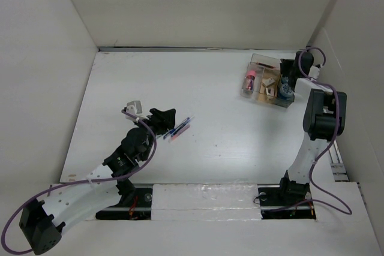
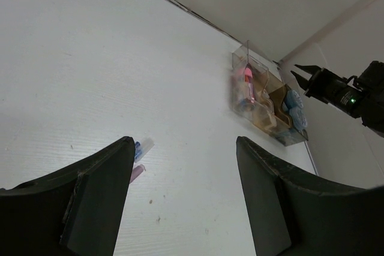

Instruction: Organize the desk

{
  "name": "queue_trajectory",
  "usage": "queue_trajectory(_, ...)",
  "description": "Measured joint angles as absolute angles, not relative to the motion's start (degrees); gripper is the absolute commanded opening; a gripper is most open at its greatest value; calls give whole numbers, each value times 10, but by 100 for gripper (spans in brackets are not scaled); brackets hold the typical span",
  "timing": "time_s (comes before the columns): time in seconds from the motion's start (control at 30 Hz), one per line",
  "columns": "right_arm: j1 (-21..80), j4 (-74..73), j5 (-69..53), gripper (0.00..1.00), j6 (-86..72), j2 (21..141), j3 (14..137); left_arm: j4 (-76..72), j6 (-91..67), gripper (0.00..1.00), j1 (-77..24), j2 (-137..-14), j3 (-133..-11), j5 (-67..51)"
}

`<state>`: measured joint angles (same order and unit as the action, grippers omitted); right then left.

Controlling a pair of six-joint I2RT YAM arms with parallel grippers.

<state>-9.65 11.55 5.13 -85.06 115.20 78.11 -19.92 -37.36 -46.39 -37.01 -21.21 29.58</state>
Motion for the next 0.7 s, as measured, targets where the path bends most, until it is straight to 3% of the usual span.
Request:
queue_trajectory(0.03,-93,117,50,18,-839,1149,779,-199,-374,65,-464,-370,-212,297)
queue_trajectory(0.13,-65,115,46,0,-787,1131,778,-199,-374,64,-464,-370,-212,302)
queue_trajectory(0.23,1,120,45,0,-725,1089,762,-198,-374,64,-464,-369,-212,310)
queue_trajectory(0.5,291,130,30,0,-567,1012,690,-180,-382,64,-464,-299,-210,347)
queue_trajectory(0.7,418,28,51,26,-490,1017,684,-176,-391,64,-464,-225,-192,373)
